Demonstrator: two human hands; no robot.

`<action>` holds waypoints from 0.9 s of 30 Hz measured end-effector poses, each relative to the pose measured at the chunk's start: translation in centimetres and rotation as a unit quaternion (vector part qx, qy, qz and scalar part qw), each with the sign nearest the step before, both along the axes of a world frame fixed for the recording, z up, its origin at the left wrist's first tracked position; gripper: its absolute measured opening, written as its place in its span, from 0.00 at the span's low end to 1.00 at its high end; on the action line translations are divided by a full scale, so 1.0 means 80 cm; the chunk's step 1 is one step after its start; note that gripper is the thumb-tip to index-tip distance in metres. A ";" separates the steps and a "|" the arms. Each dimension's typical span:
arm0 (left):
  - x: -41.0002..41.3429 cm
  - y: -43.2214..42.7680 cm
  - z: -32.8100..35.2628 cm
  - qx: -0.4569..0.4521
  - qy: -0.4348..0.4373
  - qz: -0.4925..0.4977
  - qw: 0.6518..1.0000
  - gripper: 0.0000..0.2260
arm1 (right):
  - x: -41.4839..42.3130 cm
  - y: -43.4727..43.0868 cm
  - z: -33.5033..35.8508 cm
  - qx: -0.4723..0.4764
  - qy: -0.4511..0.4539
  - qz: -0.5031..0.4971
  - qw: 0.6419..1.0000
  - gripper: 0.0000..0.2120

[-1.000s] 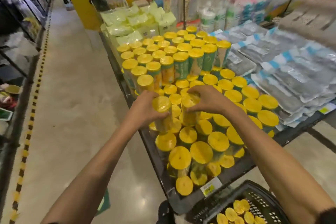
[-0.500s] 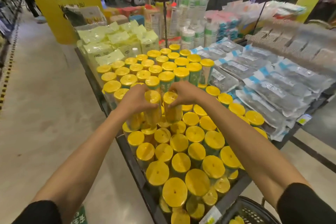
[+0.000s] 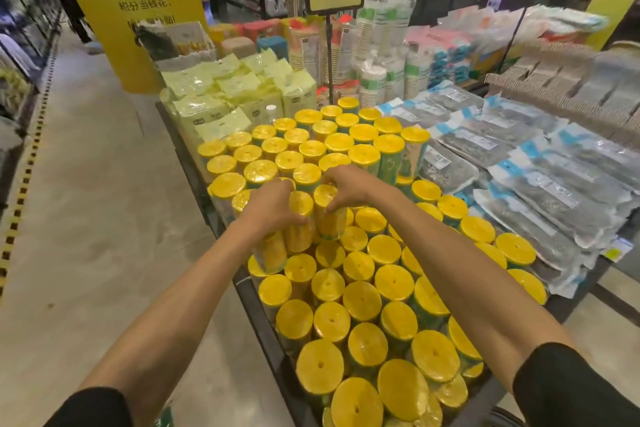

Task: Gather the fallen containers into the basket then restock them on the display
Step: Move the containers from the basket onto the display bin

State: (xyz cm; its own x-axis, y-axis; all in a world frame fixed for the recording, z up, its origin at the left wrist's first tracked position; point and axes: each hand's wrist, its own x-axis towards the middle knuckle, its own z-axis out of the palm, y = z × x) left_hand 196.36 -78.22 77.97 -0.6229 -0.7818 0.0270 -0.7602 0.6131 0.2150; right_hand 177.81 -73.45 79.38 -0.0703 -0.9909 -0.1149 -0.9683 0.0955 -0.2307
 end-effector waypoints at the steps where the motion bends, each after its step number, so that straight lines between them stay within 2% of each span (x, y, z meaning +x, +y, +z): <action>1: 0.000 -0.003 -0.001 0.000 -0.003 0.001 1.000 0.32 | -0.001 -0.002 -0.002 -0.001 -0.002 -0.002 1.000 0.35; 12: -0.004 -0.003 -0.028 -0.009 -0.019 0.002 1.000 0.32 | -0.004 -0.021 -0.024 0.005 -0.045 -0.014 0.999 0.37; 22: 0.005 0.003 -0.037 -0.028 0.017 0.004 0.999 0.33 | 0.003 -0.023 -0.024 0.019 -0.021 -0.007 1.000 0.40; 27: 0.009 0.003 -0.026 -0.022 0.000 0.001 1.000 0.28 | 0.004 -0.014 -0.019 0.006 -0.006 -0.018 1.000 0.38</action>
